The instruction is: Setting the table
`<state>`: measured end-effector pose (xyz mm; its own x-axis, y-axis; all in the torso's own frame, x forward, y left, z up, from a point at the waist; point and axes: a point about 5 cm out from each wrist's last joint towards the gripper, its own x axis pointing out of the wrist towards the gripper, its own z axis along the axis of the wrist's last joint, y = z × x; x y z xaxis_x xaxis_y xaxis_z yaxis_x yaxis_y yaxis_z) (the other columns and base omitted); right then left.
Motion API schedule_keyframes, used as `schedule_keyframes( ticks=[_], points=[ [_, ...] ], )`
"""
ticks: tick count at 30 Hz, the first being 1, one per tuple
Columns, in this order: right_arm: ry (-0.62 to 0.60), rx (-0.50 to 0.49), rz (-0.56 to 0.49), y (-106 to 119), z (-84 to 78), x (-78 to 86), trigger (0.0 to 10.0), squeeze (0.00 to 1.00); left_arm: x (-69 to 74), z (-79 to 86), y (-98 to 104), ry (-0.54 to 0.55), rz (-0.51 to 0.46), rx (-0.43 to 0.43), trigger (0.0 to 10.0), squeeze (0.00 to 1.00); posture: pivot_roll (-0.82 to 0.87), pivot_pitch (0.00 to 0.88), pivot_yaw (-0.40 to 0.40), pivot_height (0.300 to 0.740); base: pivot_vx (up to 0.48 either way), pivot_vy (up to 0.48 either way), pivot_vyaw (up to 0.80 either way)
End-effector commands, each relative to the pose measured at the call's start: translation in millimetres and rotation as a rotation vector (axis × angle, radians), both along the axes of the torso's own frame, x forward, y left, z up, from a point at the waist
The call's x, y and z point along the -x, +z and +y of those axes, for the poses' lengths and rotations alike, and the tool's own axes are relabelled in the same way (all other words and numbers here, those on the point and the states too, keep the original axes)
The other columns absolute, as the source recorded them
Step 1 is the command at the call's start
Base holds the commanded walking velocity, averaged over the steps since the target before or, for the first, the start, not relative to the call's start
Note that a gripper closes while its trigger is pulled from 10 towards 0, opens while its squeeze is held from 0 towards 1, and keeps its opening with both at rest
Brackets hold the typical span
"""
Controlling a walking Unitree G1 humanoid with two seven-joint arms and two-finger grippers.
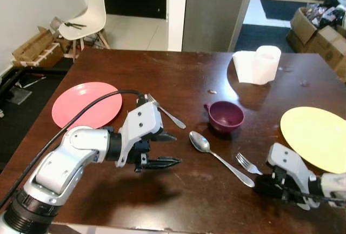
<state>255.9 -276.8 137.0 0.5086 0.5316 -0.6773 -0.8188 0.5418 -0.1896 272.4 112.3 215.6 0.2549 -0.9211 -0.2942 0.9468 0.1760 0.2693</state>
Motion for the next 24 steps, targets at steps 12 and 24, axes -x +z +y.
schedule_keyframes(
  ticks=[12,24],
  points=[
    [-0.024,-0.008,-0.022,25.4,-21.9,20.8,10.0,0.00,0.2,-2.5,-6.0,-0.030,0.009,-0.018,10.0,0.00,-0.12,0.074,0.113,0.740,0.000,0.000,0.00],
    [-0.088,0.026,-0.025,2.1,-29.8,14.0,10.0,0.00,-0.4,-0.2,-3.5,-0.020,0.005,-0.017,10.0,0.00,-0.09,0.075,0.122,0.740,0.000,0.000,0.00]
  ],
)
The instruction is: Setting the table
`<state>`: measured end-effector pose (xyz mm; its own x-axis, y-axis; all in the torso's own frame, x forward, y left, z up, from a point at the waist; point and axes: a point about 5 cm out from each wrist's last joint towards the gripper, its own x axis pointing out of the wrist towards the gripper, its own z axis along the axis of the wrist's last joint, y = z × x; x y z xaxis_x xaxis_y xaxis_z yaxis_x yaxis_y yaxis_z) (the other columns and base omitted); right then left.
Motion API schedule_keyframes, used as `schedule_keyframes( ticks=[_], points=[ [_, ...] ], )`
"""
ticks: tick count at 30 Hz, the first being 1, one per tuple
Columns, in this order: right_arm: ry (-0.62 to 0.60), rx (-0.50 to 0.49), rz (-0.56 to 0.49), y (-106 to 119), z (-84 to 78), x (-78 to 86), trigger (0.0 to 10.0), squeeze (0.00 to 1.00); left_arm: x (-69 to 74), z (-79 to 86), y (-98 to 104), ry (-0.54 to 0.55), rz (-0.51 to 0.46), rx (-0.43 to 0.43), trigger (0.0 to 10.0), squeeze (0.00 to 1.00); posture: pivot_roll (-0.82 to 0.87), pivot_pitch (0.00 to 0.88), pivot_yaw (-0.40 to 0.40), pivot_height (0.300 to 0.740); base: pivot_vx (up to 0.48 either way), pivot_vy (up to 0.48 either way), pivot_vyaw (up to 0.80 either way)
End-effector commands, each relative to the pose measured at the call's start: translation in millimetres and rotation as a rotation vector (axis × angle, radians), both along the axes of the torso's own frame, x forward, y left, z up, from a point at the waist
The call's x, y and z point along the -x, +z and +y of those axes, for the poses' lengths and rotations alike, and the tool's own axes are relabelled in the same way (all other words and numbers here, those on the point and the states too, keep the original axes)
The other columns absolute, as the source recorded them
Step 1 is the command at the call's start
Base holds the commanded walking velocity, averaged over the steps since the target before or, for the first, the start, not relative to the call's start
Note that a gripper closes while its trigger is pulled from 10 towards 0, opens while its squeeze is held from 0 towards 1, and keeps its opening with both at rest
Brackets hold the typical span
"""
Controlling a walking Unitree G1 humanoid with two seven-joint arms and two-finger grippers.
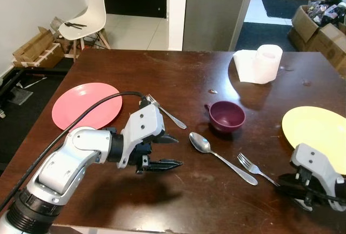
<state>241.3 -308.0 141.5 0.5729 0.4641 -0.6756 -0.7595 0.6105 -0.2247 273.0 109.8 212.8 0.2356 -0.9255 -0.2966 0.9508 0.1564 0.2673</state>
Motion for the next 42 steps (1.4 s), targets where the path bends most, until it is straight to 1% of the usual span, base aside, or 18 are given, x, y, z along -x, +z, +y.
schedule_keyframes(
  ticks=[1,12,13,14,15,16,19,23,29,30,32,33,36,37,38,40,41,42],
  points=[
    [0.004,-0.008,-0.003,-3.0,2.7,-2.4,10.0,0.00,0.5,3.1,-0.6,0.002,0.004,-0.017,10.0,0.00,-0.08,0.075,0.125,0.740,0.000,0.000,0.00],
    [0.011,-0.045,0.009,-21.9,14.2,-15.2,10.0,0.00,0.4,10.6,2.4,0.014,0.004,-0.037,10.0,0.00,-0.03,0.071,0.152,0.740,0.000,0.000,0.00],
    [0.017,-0.063,0.026,-25.2,16.8,-16.0,5.4,0.00,0.0,11.6,3.5,0.016,0.002,-0.040,10.0,0.00,-0.03,0.069,0.151,0.740,0.000,0.000,0.00],
    [0.017,-0.063,0.026,-25.2,16.8,-16.0,5.4,0.00,0.0,11.6,3.5,0.016,0.002,-0.040,10.0,0.00,-0.03,0.069,0.151,0.740,0.000,0.000,0.00],
    [0.029,-0.078,0.058,-29.4,18.9,-14.7,3.3,0.00,-0.3,12.3,4.4,0.020,-0.001,-0.041,10.0,0.00,-0.03,0.067,0.147,0.740,0.000,0.000,0.00],
    [0.052,-0.102,0.149,-36.5,19.2,-5.5,0.0,0.00,-0.4,11.8,4.8,0.025,-0.004,-0.037,10.0,0.00,-0.03,0.067,0.147,0.740,0.000,0.000,0.00],
    [0.059,-0.106,0.176,-38.2,18.7,-2.2,0.0,0.00,-0.3,11.5,4.8,0.026,-0.004,-0.036,10.0,0.00,-0.03,0.067,0.147,0.740,0.000,0.000,0.00],
    [0.075,-0.134,0.252,-41.1,16.7,8.4,0.0,0.00,-0.1,9.6,3.2,0.027,-0.003,-0.029,10.0,0.00,-0.05,0.063,0.131,0.740,0.000,0.000,0.00],
    [0.064,-0.207,0.265,-39.0,17.5,10.8,0.0,0.00,-0.6,6.1,0.8,0.029,-0.003,-0.016,10.0,0.00,-0.07,0.054,0.120,0.740,0.000,0.000,0.00],
    [0.054,-0.250,0.248,-36.0,19.7,8.3,0.0,0.00,-1.0,4.9,0.4,0.030,-0.005,-0.011,10.0,0.00,-0.07,0.051,0.116,0.740,0.000,0.000,0.00],
    [-0.004,-0.412,0.112,-12.3,28.9,-11.4,0.0,0.00,-2.7,2.5,0.3,0.045,-0.016,0.003,10.0,0.00,-0.07,0.043,0.112,0.740,0.000,0.000,0.00],
    [-0.004,-0.412,0.112,-12.3,28.9,-11.4,0.0,0.00,-2.7,2.5,0.3,0.045,-0.016,0.003,10.0,0.00,-0.07,0.043,0.112,0.740,0.000,0.000,0.00],
    [-0.050,-0.575,-0.070,23.1,40.8,-33.1,0.0,0.00,-7.1,1.6,0.9,0.094,-0.032,0.032,10.0,0.00,-0.08,0.037,0.112,0.740,0.000,0.000,0.00],
    [-0.022,-0.666,-0.133,39.5,53.9,-38.8,0.0,0.00,-11.4,2.0,1.2,0.145,-0.037,0.061,10.0,0.00,-0.09,0.034,0.114,0.740,0.000,0.000,0.00],
    [-0.022,-0.666,-0.133,39.5,53.9,-38.8,0.0,0.00,-11.4,2.0,1.2,0.145,-0.037,0.061,10.0,0.00,-0.09,0.034,0.114,0.740,0.000,0.000,0.00],
    [0.010,-0.802,-0.230,63.6,77.5,-46.8,0.0,0.00,-19.2,2.9,0.3,0.245,-0.043,0.108,10.0,0.00,-0.09,0.032,0.113,0.740,0.000,0.000,0.00],
    [0.010,-0.802,-0.230,63.6,77.5,-46.8,0.0,0.00,-19.2,2.9,0.3,0.245,-0.043,0.108,10.0,0.00,-0.09,0.032,0.113,0.740,0.000,0.000,0.00],
    [0.035,-0.852,-0.263,70.7,92.9,-48.9,0.0,0.00,-23.5,3.4,0.2,0.305,-0.051,0.136,10.0,0.00,-0.09,0.028,0.108,0.740,0.000,0.000,0.00]
  ],
)
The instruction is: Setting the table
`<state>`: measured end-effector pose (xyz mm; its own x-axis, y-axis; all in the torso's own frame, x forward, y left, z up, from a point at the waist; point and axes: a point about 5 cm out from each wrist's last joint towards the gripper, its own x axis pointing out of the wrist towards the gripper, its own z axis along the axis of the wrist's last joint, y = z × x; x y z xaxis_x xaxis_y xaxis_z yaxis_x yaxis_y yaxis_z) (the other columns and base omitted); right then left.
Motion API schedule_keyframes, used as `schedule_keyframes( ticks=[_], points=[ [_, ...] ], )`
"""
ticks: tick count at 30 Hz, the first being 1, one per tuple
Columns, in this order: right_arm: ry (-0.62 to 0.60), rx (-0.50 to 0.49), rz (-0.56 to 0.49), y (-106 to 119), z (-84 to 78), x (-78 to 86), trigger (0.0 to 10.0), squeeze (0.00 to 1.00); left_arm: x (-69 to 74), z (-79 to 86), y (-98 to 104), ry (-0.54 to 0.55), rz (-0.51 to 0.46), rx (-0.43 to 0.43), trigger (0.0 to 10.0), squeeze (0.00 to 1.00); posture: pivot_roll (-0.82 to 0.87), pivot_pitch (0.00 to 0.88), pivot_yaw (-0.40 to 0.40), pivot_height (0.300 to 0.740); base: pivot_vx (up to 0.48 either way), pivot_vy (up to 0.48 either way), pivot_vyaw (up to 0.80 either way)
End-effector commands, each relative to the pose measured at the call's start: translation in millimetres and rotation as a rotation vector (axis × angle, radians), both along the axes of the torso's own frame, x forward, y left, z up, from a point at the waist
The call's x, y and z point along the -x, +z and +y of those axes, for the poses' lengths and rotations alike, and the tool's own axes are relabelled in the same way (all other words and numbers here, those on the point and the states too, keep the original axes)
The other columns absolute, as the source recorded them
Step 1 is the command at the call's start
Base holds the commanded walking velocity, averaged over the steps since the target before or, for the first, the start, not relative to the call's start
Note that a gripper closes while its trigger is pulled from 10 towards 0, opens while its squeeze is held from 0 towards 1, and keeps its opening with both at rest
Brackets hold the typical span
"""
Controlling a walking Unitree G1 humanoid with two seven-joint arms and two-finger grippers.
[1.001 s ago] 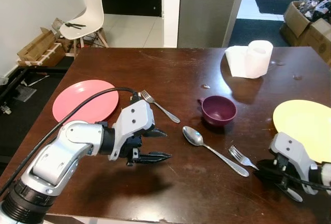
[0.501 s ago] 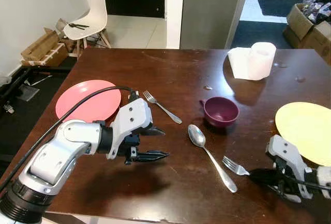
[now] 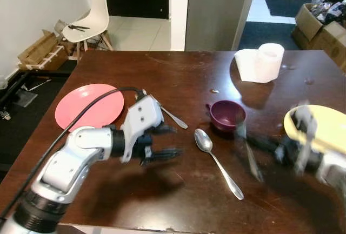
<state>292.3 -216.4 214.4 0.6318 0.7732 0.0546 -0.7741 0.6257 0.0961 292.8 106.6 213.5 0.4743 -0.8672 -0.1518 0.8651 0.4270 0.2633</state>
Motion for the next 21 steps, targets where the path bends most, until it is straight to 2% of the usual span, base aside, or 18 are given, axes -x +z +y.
schedule_keyframes(
  ticks=[1,2,4,5,6,7,8,10,11,12,14,17,21],
  points=[
    [-0.003,-0.049,-0.006,1.0,13.1,0.0,0.0,0.00,-6.9,7.4,-0.1,0.102,-0.013,0.016,10.0,0.00,-0.09,0.027,0.106,0.740,0.000,0.000,0.00],
    [0.009,-0.077,-0.021,0.8,27.4,-1.6,0.0,0.00,-10.7,9.2,1.7,0.165,-0.021,0.049,10.0,0.00,-0.09,0.023,0.104,0.740,0.000,0.000,0.00],
    [0.009,-0.077,-0.021,0.8,27.4,-1.6,0.0,0.00,-10.7,9.2,1.7,0.165,-0.021,0.049,10.0,0.00,-0.09,0.023,0.104,0.740,0.000,0.000,0.00],
    [0.016,-0.101,-0.020,-1.6,40.5,-3.2,4.3,0.00,-14.3,12.4,3.6,0.229,-0.034,0.079,10.0,0.00,-0.08,0.023,0.103,0.740,0.000,0.000,0.00],
    [0.016,-0.101,-0.020,-1.6,40.5,-3.2,4.3,0.00,-14.3,12.4,3.6,0.229,-0.034,0.079,10.0,0.00,-0.08,0.023,0.103,0.740,0.000,0.000,0.00],
    [0.027,-0.112,-0.005,-9.0,54.7,-4.6,10.0,0.00,-18.0,17.1,6.0,0.298,-0.046,0.110,10.0,0.00,-0.07,0.022,0.099,0.740,0.000,0.000,0.00],
    [0.027,-0.112,-0.005,-9.0,54.7,-4.6,10.0,0.00,-18.0,17.1,6.0,0.298,-0.046,0.110,10.0,0.00,-0.07,0.022,0.099,0.740,0.000,0.000,0.00],
    [0.066,-0.127,0.044,-22.9,81.6,-4.3,10.0,0.00,-23.9,27.5,10.6,0.425,-0.070,0.161,10.0,0.00,-0.06,0.024,0.094,0.740,0.000,0.000,0.00],
    [0.066,-0.127,0.044,-22.9,81.6,-4.3,10.0,0.00,-23.9,27.5,10.6,0.425,-0.070,0.161,10.0,0.00,-0.06,0.024,0.094,0.740,0.000,0.000,0.00],
    [0.078,-0.132,0.063,-26.6,90.3,-3.6,10.0,0.00,-25.4,30.9,11.8,0.463,-0.076,0.176,10.0,0.00,-0.06,0.023,0.092,0.740,0.000,0.000,0.00],
    [0.086,-0.133,0.075,-28.6,95.6,-3.0,10.0,0.00,-26.3,32.9,12.7,0.487,-0.081,0.184,10.0,0.00,-0.06,0.026,0.090,0.740,0.000,0.000,0.00],
    [0.092,-0.107,0.124,-40.7,105.2,-3.6,10.0,0.00,-31.8,44.8,15.6,0.603,-0.106,0.202,10.0,0.00,-0.05,0.032,0.081,0.740,0.000,0.000,0.00],
    [0.079,-0.073,0.147,-48.9,106.9,-5.7,10.0,0.00,-33.6,48.6,15.6,0.643,-0.113,0.206,10.0,0.00,-0.05,0.034,0.078,0.740,0.000,0.000,0.00]
  ],
)
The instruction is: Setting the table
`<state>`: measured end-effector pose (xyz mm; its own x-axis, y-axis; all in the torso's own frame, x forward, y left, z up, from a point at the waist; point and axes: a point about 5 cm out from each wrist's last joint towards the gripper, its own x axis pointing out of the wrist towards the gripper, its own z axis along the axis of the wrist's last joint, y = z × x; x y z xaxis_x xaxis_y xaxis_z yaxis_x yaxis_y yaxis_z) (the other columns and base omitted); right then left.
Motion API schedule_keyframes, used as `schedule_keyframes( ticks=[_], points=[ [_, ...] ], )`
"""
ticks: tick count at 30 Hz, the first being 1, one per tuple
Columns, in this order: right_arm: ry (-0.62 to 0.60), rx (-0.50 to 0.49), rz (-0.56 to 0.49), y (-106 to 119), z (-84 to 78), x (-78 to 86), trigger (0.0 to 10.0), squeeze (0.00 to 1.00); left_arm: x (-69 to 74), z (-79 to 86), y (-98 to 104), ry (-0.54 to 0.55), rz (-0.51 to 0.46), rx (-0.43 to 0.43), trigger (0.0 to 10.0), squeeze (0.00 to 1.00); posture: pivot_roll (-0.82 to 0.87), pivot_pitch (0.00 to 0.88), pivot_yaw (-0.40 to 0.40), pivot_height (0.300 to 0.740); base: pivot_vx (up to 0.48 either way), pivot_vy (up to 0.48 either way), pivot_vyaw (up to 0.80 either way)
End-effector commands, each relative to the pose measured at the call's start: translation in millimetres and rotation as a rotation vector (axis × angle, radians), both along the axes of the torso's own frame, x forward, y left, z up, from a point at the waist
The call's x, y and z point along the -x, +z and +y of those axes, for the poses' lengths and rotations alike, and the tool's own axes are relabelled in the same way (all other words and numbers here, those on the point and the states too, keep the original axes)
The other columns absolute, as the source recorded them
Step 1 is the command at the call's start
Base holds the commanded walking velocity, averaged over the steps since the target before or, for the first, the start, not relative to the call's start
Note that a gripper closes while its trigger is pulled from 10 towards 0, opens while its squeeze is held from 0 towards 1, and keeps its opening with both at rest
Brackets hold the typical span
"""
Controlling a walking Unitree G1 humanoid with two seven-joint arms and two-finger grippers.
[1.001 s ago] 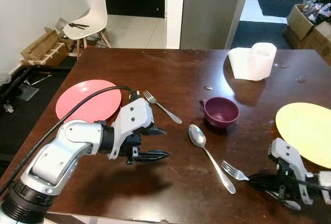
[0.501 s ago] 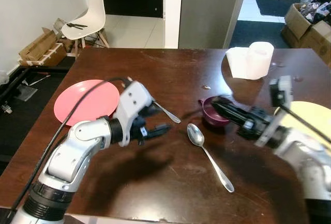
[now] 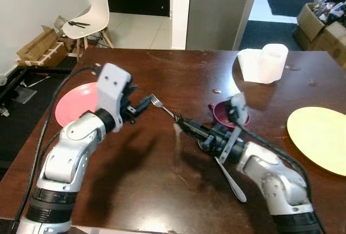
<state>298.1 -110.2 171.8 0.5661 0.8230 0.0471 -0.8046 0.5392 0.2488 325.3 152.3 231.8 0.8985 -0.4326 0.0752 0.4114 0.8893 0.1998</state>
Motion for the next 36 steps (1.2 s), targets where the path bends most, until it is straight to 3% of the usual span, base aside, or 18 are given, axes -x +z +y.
schedule_keyframes(
  ticks=[1,15,23,25,26,27,30,33,36],
  points=[
    [-0.022,0.029,0.031,-10.8,0.7,-2.2,10.0,0.00,-1.4,3.4,-3.1,0.033,0.009,0.004,10.0,0.00,-0.05,0.038,0.075,0.740,0.000,0.000,0.00],
    [-0.109,-0.002,0.020,-8.7,-2.4,-13.1,10.0,0.00,0.3,2.3,-7.4,0.084,0.017,0.017,10.0,0.00,-0.04,0.048,0.070,0.740,0.000,0.000,0.00],
    [-0.067,0.097,0.064,-24.4,13.2,-24.5,10.0,0.00,1.4,-4.2,-6.4,0.071,-0.005,-0.027,10.0,0.00,-0.02,0.062,0.070,0.740,0.000,0.000,0.00],
    [-0.037,0.135,0.091,-30.3,20.0,-27.1,10.0,0.61,4.6,-5.0,-4.2,0.031,-0.015,-0.074,10.0,0.00,-0.01,0.067,0.068,0.740,0.000,0.000,0.00],
    [-0.037,0.135,0.091,-30.3,20.0,-27.1,10.0,0.61,4.6,-5.0,-4.2,0.031,-0.015,-0.074,10.0,0.00,-0.01,0.067,0.068,0.740,0.000,0.000,0.00],
    [-0.015,0.154,0.102,-33.4,23.9,-28.6,10.0,1.00,8.2,-2.3,-2.4,0.000,-0.029,-0.134,10.0,0.00,0.01,0.072,0.064,0.740,0.000,0.000,0.00],
    [0.068,0.178,0.136,-36.4,38.3,-33.7,10.0,1.00,22.4,27.7,0.1,-0.073,-0.017,-0.393,10.0,0.00,0.04,0.081,0.057,0.740,0.000,0.000,0.00],
    [0.086,0.188,0.141,-37.4,41.6,-34.4,10.0,1.00,25.4,35.2,0.5,-0.074,-0.006,-0.423,10.0,0.00,0.05,0.088,0.051,0.740,0.000,0.000,0.00],
    [0.167,0.258,0.159,-45.4,55.8,-35.2,10.0,1.00,33.3,62.1,3.6,-0.035,0.027,-0.500,10.0,0.00,0.07,0.096,0.040,0.740,0.000,0.000,0.00]
  ],
)
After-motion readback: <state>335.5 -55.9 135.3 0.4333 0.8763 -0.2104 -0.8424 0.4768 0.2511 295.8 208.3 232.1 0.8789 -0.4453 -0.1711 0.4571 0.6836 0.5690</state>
